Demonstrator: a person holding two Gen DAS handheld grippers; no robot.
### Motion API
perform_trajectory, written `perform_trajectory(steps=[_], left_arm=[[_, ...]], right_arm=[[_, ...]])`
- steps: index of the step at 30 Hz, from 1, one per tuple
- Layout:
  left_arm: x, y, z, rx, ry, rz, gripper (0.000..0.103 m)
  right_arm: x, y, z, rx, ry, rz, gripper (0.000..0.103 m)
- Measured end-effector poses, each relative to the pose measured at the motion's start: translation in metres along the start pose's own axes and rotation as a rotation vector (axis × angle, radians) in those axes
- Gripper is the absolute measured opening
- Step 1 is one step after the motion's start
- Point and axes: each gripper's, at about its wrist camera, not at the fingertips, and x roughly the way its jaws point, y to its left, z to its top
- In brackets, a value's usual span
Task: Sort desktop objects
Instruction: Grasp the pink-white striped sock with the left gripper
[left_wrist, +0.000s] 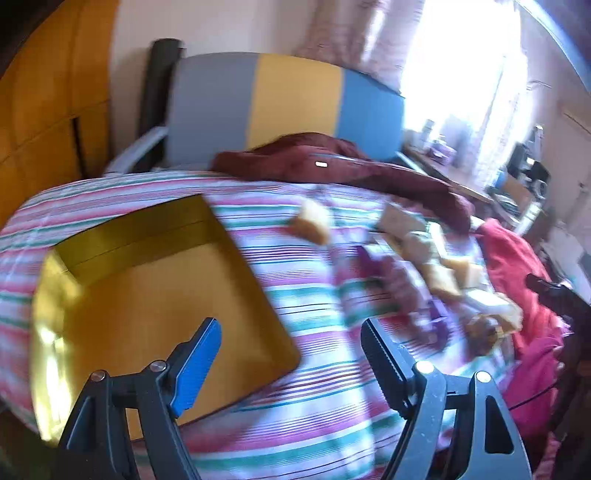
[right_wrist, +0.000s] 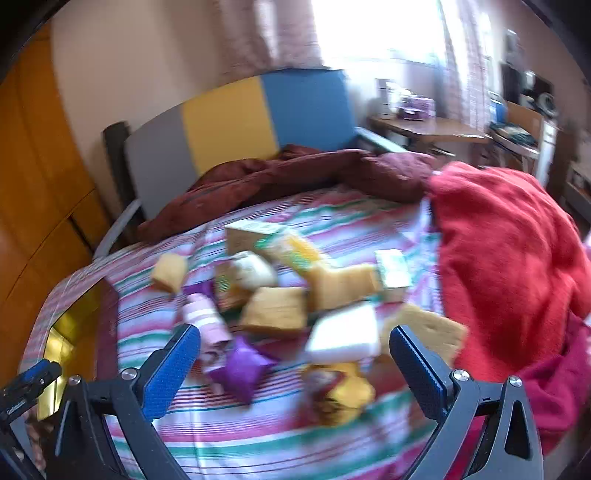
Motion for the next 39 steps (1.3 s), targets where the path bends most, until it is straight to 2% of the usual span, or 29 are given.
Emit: perform_trajectory(steps=[7, 10, 17, 23, 29, 34, 35, 37, 38, 39], left_arm=[[0.045, -0.053, 0.017, 0.029, 0.120, -0.094, 0.078], [0.070, -0.066, 0.023, 0.008, 0.180, -0.125, 0.075], [0.112, -0.083, 0.033, -0.036, 0.243, -0.185, 0.073], [0.146, -0.093, 0.046, -0.096, 0.298, -0.239, 0.072], [0.177, -0.101, 0.047, -0.120, 0.347, -0.240, 0.072], [0.192, -0.107, 0.041, -0.106, 0.370, -0.226, 0.066], [0.196, -0.108, 0.039, -0.097, 0.383, -0.215, 0.062], [0.193, -0.108, 0.037, -0.075, 0.351, -0.213, 0.051], [0.192, -0.107, 0.036, -0.069, 0.351, -0.222, 0.042], [0.190, -0.107, 0.034, -0.058, 0.349, -0.219, 0.040]], right_arm=[[-0.003, -0.039, -0.008, 0.120, 0.003, 0.005, 0.103], [0.001, -0.049, -0.011, 0.199, 0.009, 0.085, 0.103], [0.008, -0.067, -0.021, 0.330, 0.020, 0.225, 0.103], [0.003, -0.055, -0.021, 0.288, -0.009, 0.276, 0.103], [0.004, -0.051, -0.020, 0.268, -0.007, 0.317, 0.103], [0.005, -0.051, -0.019, 0.267, -0.006, 0.324, 0.103], [0.005, -0.051, -0.019, 0.263, -0.005, 0.322, 0.103], [0.006, -0.050, -0.020, 0.259, -0.005, 0.323, 0.103], [0.006, -0.049, -0.020, 0.259, -0.005, 0.321, 0.103], [0.006, -0.049, -0.020, 0.259, -0.005, 0.320, 0.103]])
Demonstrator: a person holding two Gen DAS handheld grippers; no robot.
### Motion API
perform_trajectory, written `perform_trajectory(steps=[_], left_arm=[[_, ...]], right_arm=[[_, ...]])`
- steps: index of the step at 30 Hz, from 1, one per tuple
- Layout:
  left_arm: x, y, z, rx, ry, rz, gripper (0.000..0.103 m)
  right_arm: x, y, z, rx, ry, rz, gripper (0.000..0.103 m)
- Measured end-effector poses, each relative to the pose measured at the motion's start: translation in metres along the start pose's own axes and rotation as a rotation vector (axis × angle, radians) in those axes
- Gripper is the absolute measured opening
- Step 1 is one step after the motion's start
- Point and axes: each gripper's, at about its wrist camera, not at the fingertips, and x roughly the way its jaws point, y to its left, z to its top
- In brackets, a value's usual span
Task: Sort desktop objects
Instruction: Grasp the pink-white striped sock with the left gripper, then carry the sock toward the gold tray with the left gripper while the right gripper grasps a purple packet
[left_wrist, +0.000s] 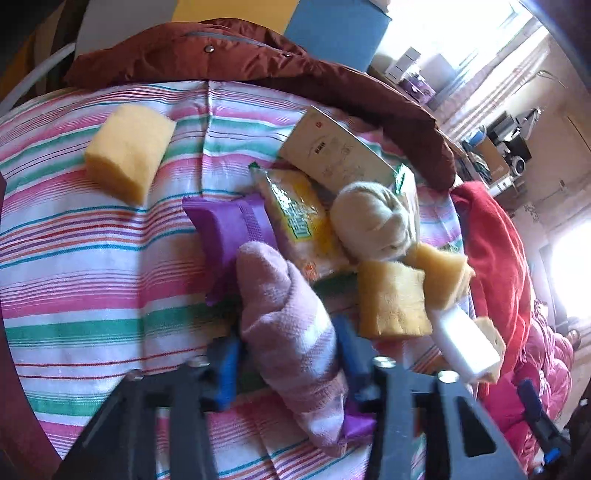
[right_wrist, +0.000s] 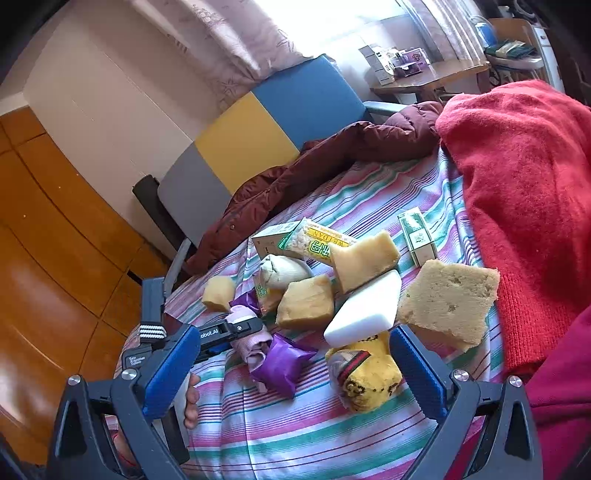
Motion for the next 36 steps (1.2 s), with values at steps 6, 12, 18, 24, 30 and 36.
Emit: perform_trajectory(steps=[6, 12, 18, 24, 30, 36], left_arm=[[-0.025, 0.002, -0.027, 0.069, -0.059, 0.036, 0.036], [-0.064, 0.009, -0.060, 0.143, -0.125, 0.072, 0.035], [-0.087, 0.014, -0.081, 0.166, -0.151, 0.083, 0.034], [-0.099, 0.017, -0.099, 0.177, -0.171, 0.071, 0.034], [-0.113, 0.019, -0.107, 0.197, -0.219, 0.072, 0.034], [-0.122, 0.021, -0.109, 0.189, -0.240, 0.067, 0.034]], right_arm=[[0.002, 0.007, -0.001, -0.030, 0.010, -0.019, 0.103], [0.012, 0.043, -0.009, -0.149, 0.054, 0.030, 0.103], [0.060, 0.078, -0.023, -0.190, 0.218, 0.061, 0.094], [0.110, 0.079, -0.034, -0.203, 0.323, -0.089, 0.076], [0.141, 0.056, -0.044, -0.209, 0.373, -0.220, 0.069], [0.150, 0.050, -0.044, -0.226, 0.378, -0.244, 0.041]])
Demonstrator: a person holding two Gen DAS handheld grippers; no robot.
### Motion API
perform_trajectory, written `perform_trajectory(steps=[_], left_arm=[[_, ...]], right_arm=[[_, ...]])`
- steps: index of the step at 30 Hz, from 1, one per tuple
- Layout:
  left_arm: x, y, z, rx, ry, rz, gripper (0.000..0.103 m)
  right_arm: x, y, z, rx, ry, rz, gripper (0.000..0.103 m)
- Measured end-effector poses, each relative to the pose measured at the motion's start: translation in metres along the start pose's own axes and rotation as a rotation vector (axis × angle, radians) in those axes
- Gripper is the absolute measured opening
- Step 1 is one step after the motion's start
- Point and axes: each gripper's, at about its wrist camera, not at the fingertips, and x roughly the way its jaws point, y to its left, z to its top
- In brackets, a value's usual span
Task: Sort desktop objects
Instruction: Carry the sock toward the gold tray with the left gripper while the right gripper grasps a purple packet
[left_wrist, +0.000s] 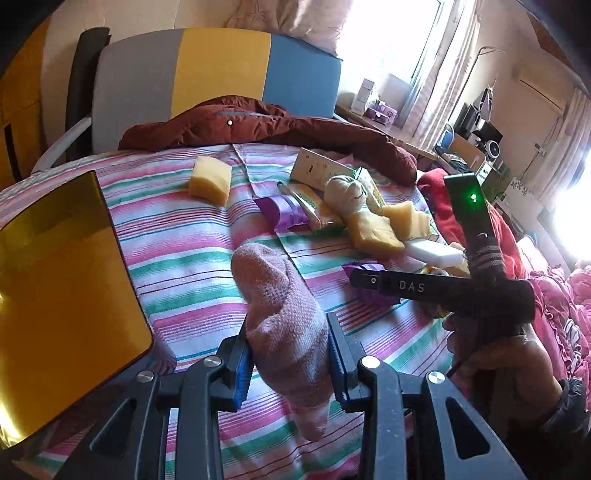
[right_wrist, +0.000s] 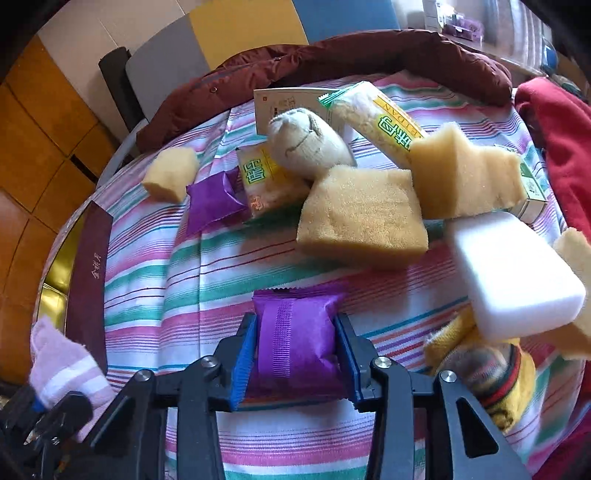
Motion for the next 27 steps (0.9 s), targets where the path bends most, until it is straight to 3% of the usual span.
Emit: perform_trajectory(steps=[6, 14, 19, 27], left_arm=[[-0.019, 0.008, 0.004, -0.022, -0.043, 0.005, 0.034], [-0.060, 0.050, 0.003, -0.113, -0.110, 0.114, 0.034], [-0.089, 0.096, -0.005, -0.195, -0.156, 0.244, 0.034], [-0.118, 0.168, -0.037, -0.321, -0.163, 0.446, 0.035]], right_arm=[[-0.004, -0.001, -0.001, -0.010, -0.007, 0.009, 0.040], [-0.027, 0.033, -0.001, -0.097, -0.060, 0.118, 0.040], [-0.038, 0.095, -0.001, -0.197, -0.086, 0.267, 0.040], [-0.031, 0.207, -0.015, -0.395, -0.029, 0.465, 0.040]])
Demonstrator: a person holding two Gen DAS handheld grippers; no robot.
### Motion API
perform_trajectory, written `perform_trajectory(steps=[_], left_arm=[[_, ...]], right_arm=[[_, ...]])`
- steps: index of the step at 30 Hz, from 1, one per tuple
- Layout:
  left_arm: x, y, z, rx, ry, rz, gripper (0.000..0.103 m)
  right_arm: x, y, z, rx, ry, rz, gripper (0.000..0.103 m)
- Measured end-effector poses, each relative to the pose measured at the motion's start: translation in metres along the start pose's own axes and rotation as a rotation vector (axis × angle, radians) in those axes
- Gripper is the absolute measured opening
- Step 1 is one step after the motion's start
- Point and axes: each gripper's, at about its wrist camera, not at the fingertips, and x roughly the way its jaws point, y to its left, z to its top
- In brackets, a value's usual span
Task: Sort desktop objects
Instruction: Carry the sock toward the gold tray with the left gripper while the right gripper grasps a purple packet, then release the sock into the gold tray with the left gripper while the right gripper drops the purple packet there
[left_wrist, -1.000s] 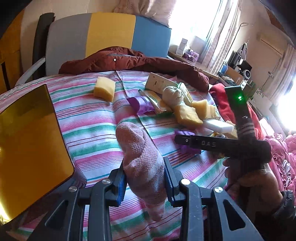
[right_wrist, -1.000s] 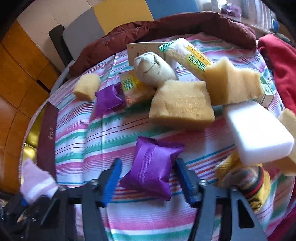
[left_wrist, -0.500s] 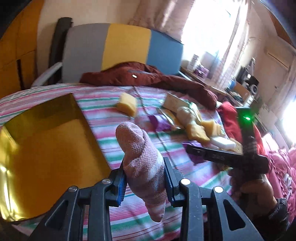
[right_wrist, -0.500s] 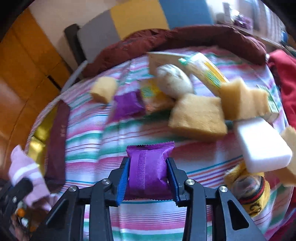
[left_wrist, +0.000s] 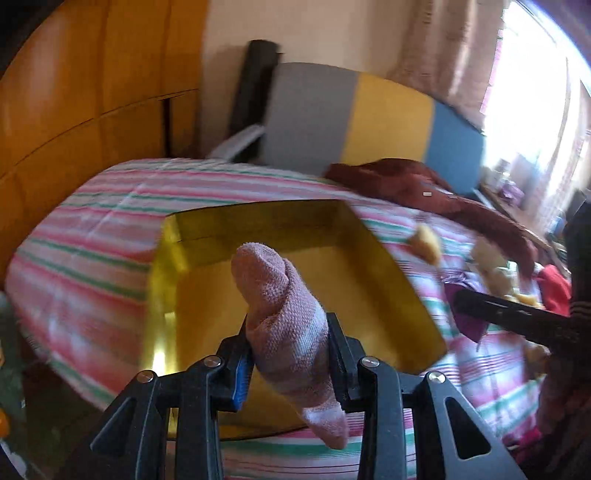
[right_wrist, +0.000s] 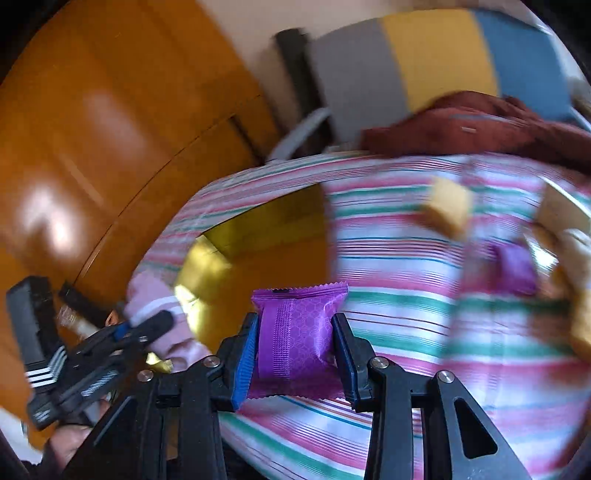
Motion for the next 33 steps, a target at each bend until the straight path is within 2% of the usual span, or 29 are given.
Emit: perform_trajectory(steps=[7, 13, 17, 21, 23, 27, 33], left_arm=[[0.013, 0.044, -0.012, -0.061, 0.034, 0.100, 0.035], [0.018, 0.062, -0.010, -0.081, 0.047, 0.102, 0.037], [0.018, 0.065, -0.013, -0.106, 0.070, 0.084, 0.048], [0.012, 0.070, -0.012, -0.138, 0.066, 0.082, 0.049], [0.009, 0.075, -0.013, -0.156, 0.062, 0.090, 0.050], [-0.003, 0.088, -0.015, -0.203, 0.037, 0.098, 0.050], [-0.015, 0.096, -0.009, -0.229, -0.003, 0.131, 0.050]], right_arm=[[0.059, 0.057, 0.001, -0.094, 0.099, 0.069, 0.040], [0.096, 0.069, -0.005, -0.098, 0.179, 0.091, 0.040], [0.113, 0.077, -0.012, -0.089, 0.227, 0.126, 0.043], [0.123, 0.079, -0.018, -0.074, 0.266, 0.149, 0.045], [0.128, 0.080, -0.022, -0.050, 0.299, 0.198, 0.046], [0.128, 0.081, -0.023, -0.030, 0.303, 0.245, 0.050], [0.117, 0.082, -0.022, -0.048, 0.264, 0.222, 0.052]])
